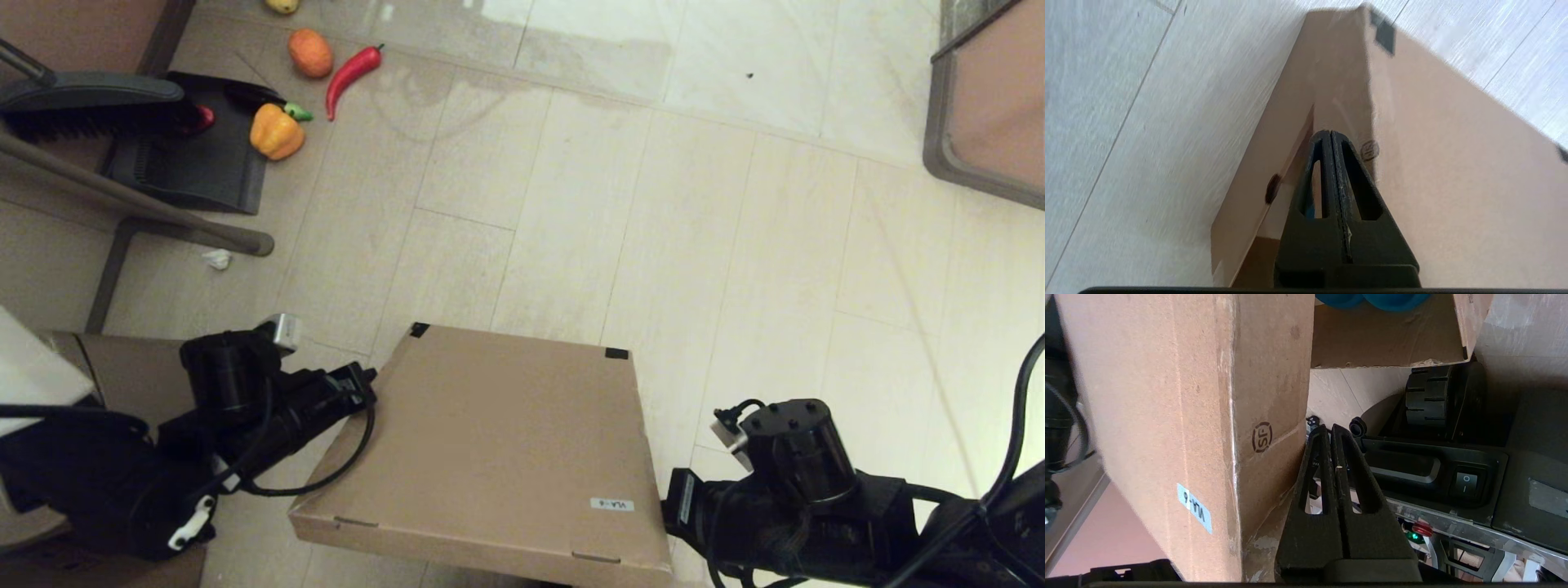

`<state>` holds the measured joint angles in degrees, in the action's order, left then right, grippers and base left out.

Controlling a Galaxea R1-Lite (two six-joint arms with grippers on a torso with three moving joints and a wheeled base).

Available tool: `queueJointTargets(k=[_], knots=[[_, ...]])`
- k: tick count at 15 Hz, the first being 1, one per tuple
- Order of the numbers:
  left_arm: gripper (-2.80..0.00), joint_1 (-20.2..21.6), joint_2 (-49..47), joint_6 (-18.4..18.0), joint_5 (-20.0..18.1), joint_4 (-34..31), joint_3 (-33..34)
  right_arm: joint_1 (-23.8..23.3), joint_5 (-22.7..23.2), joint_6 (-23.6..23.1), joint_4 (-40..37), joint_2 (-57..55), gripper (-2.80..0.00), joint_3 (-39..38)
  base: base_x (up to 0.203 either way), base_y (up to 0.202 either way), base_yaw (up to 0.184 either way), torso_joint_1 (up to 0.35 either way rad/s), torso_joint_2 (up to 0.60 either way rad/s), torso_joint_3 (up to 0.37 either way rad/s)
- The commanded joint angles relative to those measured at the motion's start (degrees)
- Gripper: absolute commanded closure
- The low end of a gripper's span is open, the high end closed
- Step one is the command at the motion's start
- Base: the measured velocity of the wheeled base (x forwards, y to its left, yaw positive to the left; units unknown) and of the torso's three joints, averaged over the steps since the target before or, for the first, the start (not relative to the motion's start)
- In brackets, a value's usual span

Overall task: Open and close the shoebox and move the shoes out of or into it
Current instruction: Open the shoe box

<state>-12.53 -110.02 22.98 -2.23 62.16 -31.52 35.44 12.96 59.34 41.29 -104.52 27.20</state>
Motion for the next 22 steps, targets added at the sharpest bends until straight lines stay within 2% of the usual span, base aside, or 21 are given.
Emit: queueJointTargets(k=[1, 12, 22], knots=[[0.0, 0.05, 1.27, 0.14, 0.06, 0.33, -0.39, 0.07, 0.05, 0.33, 0.28, 0.02, 0.0, -0.13, 0.0, 0.0, 0.0, 0.0, 0.0, 0.0], [0.0, 0.27, 2.7, 0.14, 0.12, 0.33, -1.66, 0.07, 0.05, 0.25, 0.37, -0.42, 0.0, 0.58, 0.0, 0.0, 0.0, 0.0, 0.0, 0.0], [0.0, 3.28, 2.79, 0.14, 0.14, 0.17, -4.54, 0.07, 0.05, 0.25, 0.37, -0.77, 0.0, 1.81, 0.0, 0.0, 0.0, 0.0, 0.0, 0.0]])
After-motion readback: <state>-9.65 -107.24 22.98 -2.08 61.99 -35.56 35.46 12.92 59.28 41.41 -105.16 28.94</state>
